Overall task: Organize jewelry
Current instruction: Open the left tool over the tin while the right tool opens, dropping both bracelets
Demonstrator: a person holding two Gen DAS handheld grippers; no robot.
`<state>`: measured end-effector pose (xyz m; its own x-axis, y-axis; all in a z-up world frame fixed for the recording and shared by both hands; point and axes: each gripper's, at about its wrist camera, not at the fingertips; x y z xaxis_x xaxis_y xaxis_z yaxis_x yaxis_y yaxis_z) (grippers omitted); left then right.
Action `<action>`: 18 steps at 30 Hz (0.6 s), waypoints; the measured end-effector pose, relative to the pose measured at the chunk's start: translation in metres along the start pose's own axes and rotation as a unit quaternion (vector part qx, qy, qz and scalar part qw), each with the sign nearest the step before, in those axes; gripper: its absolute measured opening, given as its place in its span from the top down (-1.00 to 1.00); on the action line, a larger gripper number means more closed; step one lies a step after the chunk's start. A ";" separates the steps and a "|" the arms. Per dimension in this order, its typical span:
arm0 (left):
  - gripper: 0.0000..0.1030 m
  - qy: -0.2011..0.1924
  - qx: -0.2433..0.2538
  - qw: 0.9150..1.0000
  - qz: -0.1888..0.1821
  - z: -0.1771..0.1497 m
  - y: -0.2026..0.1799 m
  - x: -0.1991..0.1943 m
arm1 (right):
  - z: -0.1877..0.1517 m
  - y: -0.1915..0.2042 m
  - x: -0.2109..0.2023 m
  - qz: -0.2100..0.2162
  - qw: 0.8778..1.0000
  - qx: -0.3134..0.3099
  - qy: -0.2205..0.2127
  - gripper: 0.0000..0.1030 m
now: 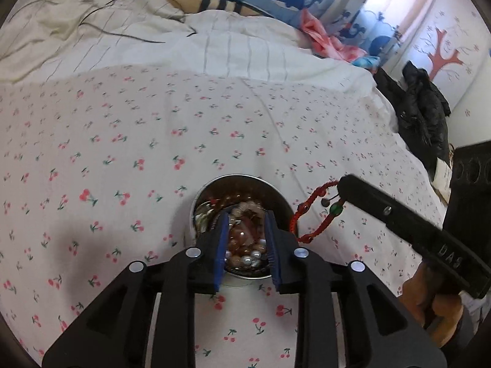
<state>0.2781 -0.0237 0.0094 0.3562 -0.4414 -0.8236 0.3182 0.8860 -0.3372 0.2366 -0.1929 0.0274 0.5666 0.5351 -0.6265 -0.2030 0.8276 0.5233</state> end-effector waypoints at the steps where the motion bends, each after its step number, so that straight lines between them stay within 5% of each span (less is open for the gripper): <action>1: 0.39 -0.004 -0.001 1.000 0.000 -0.001 0.001 -0.003 | -0.001 0.002 0.003 0.000 1.000 -0.002 0.004 0.88; 4: 0.09 -0.018 -0.003 1.000 0.006 -0.004 0.002 -0.015 | -0.004 0.007 0.011 0.001 1.000 -0.009 0.014 0.88; 9: 0.04 -0.018 -0.008 0.999 0.025 -0.014 0.007 -0.029 | -0.012 0.017 0.028 -0.029 0.998 -0.038 0.044 0.85; 10: 0.01 -0.016 -0.009 0.999 0.029 -0.017 0.008 -0.031 | -0.014 0.018 0.030 -0.045 0.997 -0.045 0.046 0.72; 12: -0.03 -0.008 -0.012 0.999 0.039 -0.026 0.010 -0.034 | -0.018 0.020 0.026 -0.063 0.996 -0.051 0.032 -0.22; 18: -0.08 0.037 0.005 0.998 0.058 -0.066 0.009 -0.037 | -0.021 0.030 -0.018 -0.089 0.994 -0.062 -0.008 -0.32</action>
Point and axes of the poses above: each gripper's, at about its wrist camera, not at the fingertips, and x roughly the way its jaws point, y to its left, z to its top, and after that the axes turned 8 degrees about y, right-handed
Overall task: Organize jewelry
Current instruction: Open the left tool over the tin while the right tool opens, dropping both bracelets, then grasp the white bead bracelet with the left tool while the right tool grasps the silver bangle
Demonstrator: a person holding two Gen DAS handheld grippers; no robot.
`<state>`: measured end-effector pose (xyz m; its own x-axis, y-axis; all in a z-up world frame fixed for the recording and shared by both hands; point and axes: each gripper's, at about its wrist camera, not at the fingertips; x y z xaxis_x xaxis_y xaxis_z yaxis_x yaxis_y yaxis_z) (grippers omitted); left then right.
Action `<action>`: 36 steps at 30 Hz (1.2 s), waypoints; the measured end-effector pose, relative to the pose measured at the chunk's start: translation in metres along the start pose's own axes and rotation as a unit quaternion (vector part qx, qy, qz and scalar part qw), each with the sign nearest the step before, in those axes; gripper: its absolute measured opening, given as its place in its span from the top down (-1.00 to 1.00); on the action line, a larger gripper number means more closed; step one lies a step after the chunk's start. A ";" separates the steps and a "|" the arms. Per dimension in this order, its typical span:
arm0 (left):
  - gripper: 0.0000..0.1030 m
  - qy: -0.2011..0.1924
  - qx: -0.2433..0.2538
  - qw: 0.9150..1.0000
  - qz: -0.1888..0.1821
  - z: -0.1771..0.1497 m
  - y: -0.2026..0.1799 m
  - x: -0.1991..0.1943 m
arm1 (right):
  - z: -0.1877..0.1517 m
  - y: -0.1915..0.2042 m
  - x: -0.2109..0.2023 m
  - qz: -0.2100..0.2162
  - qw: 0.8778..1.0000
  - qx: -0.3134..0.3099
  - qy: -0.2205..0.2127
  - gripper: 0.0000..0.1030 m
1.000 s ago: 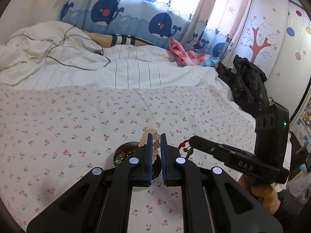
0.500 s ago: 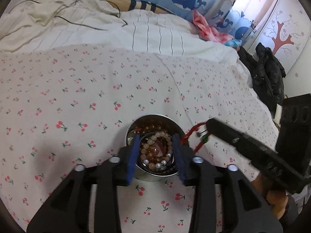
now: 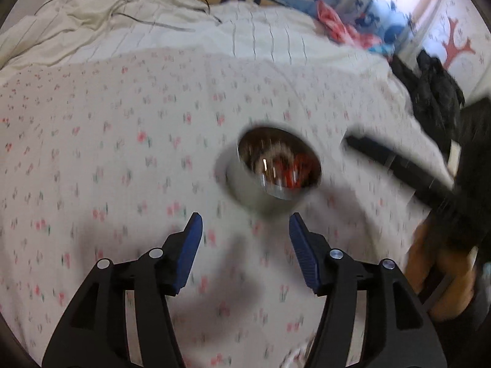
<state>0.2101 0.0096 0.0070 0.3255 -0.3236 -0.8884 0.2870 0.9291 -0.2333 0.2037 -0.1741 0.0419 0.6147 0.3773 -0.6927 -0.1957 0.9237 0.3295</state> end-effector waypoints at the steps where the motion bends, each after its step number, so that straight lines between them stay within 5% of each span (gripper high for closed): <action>1: -0.08 0.011 0.017 1.000 0.002 -0.012 -0.005 0.000 | -0.003 0.000 -0.008 -0.003 1.000 -0.001 -0.002 -0.34; 6: -0.09 0.040 0.104 0.994 0.001 -0.065 -0.032 -0.010 | -0.052 -0.012 -0.047 0.012 0.999 0.006 0.033 -0.48; 11: -0.09 0.061 0.124 0.990 -0.004 -0.098 -0.034 -0.012 | -0.113 -0.032 -0.056 0.054 0.990 0.053 0.117 -0.47; 17: -0.08 0.060 0.082 0.995 0.003 -0.102 -0.014 -0.015 | -0.136 0.022 -0.047 0.022 0.986 -0.077 0.147 -0.47; 20: -0.09 0.064 0.089 0.994 0.025 -0.104 -0.017 -0.009 | -0.149 0.034 -0.037 -0.020 0.981 -0.112 0.156 -0.47; 25: -0.09 0.077 0.117 0.988 0.056 -0.107 -0.027 0.001 | -0.166 0.054 -0.017 -0.171 0.951 -0.213 0.142 -0.48; 29: -0.16 0.087 0.140 0.986 0.039 -0.110 -0.035 0.001 | -0.154 0.035 -0.022 -0.251 0.941 -0.196 0.109 -0.48; 31: -0.18 0.090 0.160 0.983 0.027 -0.115 -0.043 0.001 | -0.145 0.021 -0.028 -0.239 0.951 -0.169 0.102 -0.48; 34: -0.18 0.101 0.185 0.977 0.028 -0.122 -0.052 0.006 | -0.140 0.013 -0.036 -0.160 0.972 -0.135 0.102 -0.48; 36: -0.14 0.103 0.192 0.975 0.041 -0.123 -0.054 0.011 | -0.141 0.017 -0.033 -0.134 0.975 -0.139 0.114 -0.48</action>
Point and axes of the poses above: each gripper's, at about its wrist camera, not at the fingertips, and x roughly the way its jaws point, y to its left, z to its top, and after that the axes turned 8 degrees about y, right-handed
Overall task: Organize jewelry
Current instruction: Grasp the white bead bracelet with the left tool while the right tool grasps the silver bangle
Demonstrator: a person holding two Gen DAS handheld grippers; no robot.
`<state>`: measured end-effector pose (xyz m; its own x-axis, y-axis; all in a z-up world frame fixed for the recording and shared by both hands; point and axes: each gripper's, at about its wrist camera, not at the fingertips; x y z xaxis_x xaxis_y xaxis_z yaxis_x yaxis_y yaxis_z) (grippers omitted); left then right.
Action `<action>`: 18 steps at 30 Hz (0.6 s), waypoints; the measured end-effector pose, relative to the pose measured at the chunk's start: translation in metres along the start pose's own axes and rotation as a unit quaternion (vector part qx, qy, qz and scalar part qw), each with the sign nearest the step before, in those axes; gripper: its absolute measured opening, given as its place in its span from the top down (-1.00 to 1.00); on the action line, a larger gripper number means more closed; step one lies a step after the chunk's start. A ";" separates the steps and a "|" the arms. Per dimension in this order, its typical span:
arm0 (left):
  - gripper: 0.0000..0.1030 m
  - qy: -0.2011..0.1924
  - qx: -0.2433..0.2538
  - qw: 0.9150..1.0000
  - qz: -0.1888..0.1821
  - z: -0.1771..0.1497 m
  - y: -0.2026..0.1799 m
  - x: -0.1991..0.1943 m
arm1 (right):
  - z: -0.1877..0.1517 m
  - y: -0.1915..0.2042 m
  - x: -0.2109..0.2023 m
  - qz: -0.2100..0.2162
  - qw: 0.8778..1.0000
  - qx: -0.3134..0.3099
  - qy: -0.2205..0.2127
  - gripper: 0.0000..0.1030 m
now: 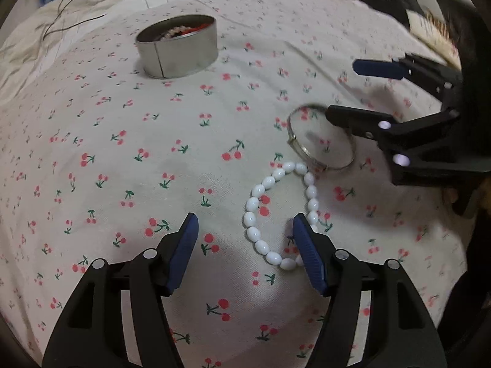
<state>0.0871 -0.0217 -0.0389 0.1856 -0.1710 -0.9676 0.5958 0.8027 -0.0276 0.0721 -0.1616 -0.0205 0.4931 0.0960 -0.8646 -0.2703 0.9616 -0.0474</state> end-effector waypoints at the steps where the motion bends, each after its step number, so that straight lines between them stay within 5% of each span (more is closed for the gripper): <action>1: 0.06 -0.003 -0.005 1.000 0.009 0.001 0.001 0.001 | 0.001 0.005 0.004 0.000 1.000 -0.008 0.006 -0.48; 4: 0.57 -0.017 -0.043 0.997 0.068 0.007 0.019 0.000 | 0.002 0.013 0.012 -0.004 0.999 -0.023 0.025 -0.47; 6: 0.69 -0.029 -0.088 0.987 0.132 0.011 0.040 -0.002 | 0.006 0.013 0.014 0.007 1.000 -0.011 0.024 -0.32; 7: 0.71 -0.030 -0.104 0.985 0.132 0.012 0.049 -0.003 | 0.007 0.010 0.015 0.019 0.999 -0.003 0.026 -0.25; 9: 0.71 -0.023 -0.140 0.987 0.077 0.011 0.067 -0.002 | 0.007 0.009 0.021 0.033 0.999 -0.002 0.041 0.11; 10: 0.71 -0.017 -0.143 0.987 0.066 0.011 0.069 0.000 | 0.006 0.011 0.022 0.035 0.999 -0.005 0.041 0.15; 12: 0.77 -0.014 -0.138 0.989 0.056 0.011 0.068 0.002 | 0.006 0.016 0.022 0.043 0.998 -0.018 0.042 0.62; 14: 0.85 -0.019 -0.141 0.989 0.036 0.012 0.069 0.001 | 0.006 0.016 0.020 0.043 0.998 -0.021 0.040 0.88; 18: 0.88 -0.044 -0.155 0.987 0.017 0.014 0.071 -0.004 | 0.010 -0.002 0.014 0.069 0.997 0.024 0.020 0.92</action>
Point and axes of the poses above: each gripper's, at about its wrist camera, not at the fingertips, and x roughly the way its jaws point, y to its left, z to its top, and after that the axes turned 8 degrees about y, right-handed
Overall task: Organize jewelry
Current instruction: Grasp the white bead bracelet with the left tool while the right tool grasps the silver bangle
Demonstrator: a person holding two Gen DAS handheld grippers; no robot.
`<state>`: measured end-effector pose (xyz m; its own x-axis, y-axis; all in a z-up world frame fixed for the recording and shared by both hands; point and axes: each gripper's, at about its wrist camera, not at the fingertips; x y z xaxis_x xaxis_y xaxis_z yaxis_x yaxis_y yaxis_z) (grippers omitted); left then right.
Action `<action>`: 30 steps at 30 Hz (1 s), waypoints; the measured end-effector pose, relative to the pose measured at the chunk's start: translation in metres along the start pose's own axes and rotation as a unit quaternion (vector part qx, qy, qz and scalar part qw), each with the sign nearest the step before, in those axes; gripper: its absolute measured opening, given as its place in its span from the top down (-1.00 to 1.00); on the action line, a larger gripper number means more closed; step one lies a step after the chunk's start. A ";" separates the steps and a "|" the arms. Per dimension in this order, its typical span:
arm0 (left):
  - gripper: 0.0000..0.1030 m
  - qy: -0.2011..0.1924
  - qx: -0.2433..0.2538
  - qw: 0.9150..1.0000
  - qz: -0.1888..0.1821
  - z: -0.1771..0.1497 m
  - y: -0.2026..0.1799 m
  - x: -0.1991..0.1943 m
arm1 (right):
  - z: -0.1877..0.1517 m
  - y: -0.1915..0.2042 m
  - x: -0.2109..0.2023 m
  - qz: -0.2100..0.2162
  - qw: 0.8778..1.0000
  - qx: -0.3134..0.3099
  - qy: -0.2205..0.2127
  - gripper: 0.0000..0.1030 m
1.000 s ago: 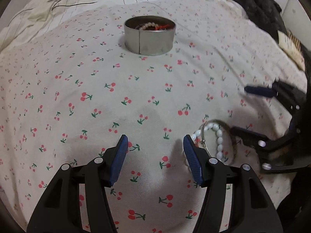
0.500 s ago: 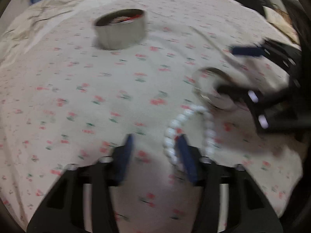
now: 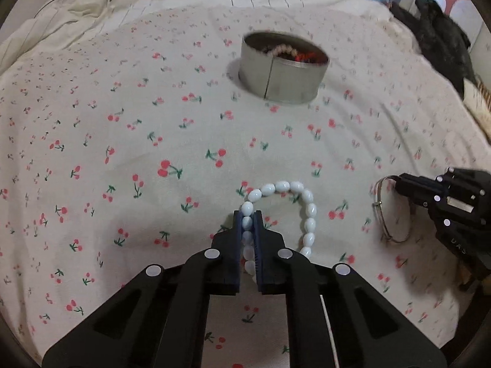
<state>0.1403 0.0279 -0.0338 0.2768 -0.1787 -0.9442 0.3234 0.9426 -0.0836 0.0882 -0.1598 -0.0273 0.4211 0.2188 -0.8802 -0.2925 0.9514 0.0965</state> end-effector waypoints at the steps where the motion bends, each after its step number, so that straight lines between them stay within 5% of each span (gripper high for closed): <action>1: 0.88 -0.012 -0.002 1.000 -0.005 0.001 -0.004 -0.004 | 0.001 -0.004 -0.003 0.008 1.000 0.009 -0.007 0.92; 8: 0.88 -0.055 -0.003 0.998 -0.018 0.005 -0.007 -0.018 | 0.004 -0.011 -0.012 0.021 0.999 0.031 -0.026 0.92; 17: 0.84 -0.017 0.030 0.996 0.077 0.003 -0.014 0.005 | 0.002 -0.006 0.010 -0.013 1.000 0.015 0.013 0.88; 19: 0.66 -0.020 0.036 0.995 0.096 0.002 -0.017 0.006 | 0.001 -0.004 0.011 -0.014 1.000 0.009 0.013 0.61; 20: 0.53 -0.023 0.034 0.994 0.105 0.003 -0.016 0.006 | 0.000 -0.003 0.011 -0.016 1.000 0.005 0.011 0.24; 21: 0.17 -0.028 0.028 0.991 0.125 0.003 -0.015 0.006 | -0.001 0.001 0.012 -0.025 1.000 -0.005 0.012 0.00; 22: -0.13 -0.032 0.021 0.990 0.135 0.003 -0.013 0.006 | -0.001 0.004 0.013 -0.031 0.999 -0.010 0.014 0.00; 23: -0.19 -0.034 0.015 0.990 0.135 0.004 -0.011 0.006 | -0.001 0.006 0.015 -0.038 0.999 -0.016 0.015 0.00; 30: -0.25 -0.035 0.005 0.991 0.127 0.006 -0.010 0.007 | -0.002 0.003 0.016 -0.027 0.999 -0.008 0.019 0.01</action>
<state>0.1443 0.0156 -0.0377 0.4117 0.0446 -0.9102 0.2448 0.9567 0.1577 0.0927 -0.1543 -0.0416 0.4041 0.1578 -0.9010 -0.2839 0.9580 0.0405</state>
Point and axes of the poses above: each gripper's, at about its wrist camera, not at the fingertips, and x roughly the way its jaws point, y to its left, z to its top, and after that the axes turned 8 degrees about y, right-handed
